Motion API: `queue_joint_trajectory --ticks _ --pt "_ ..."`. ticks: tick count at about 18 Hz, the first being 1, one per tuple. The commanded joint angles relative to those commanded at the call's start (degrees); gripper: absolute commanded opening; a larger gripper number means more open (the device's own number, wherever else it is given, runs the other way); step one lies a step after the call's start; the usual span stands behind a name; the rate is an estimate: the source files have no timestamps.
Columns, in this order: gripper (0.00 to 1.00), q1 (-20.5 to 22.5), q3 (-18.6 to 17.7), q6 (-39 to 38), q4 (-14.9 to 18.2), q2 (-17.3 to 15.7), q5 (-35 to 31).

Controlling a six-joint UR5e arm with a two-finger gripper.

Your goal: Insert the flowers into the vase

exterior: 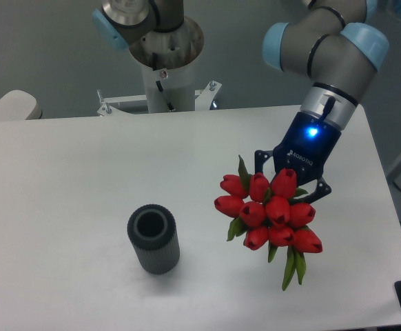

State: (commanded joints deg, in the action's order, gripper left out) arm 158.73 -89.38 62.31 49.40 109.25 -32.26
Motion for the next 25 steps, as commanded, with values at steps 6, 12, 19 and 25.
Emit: queue_joint_trajectory --ticks 6,12,19,25 --pt "0.20 -0.1 -0.5 -0.2 -0.6 0.0 0.0" --pt "0.20 -0.1 -0.5 -0.9 -0.7 0.0 0.1" --pt "0.20 -2.3 -0.8 -2.4 -1.3 -0.2 0.1" --pt "0.21 -4.5 -0.5 -2.8 -1.8 0.0 1.0"
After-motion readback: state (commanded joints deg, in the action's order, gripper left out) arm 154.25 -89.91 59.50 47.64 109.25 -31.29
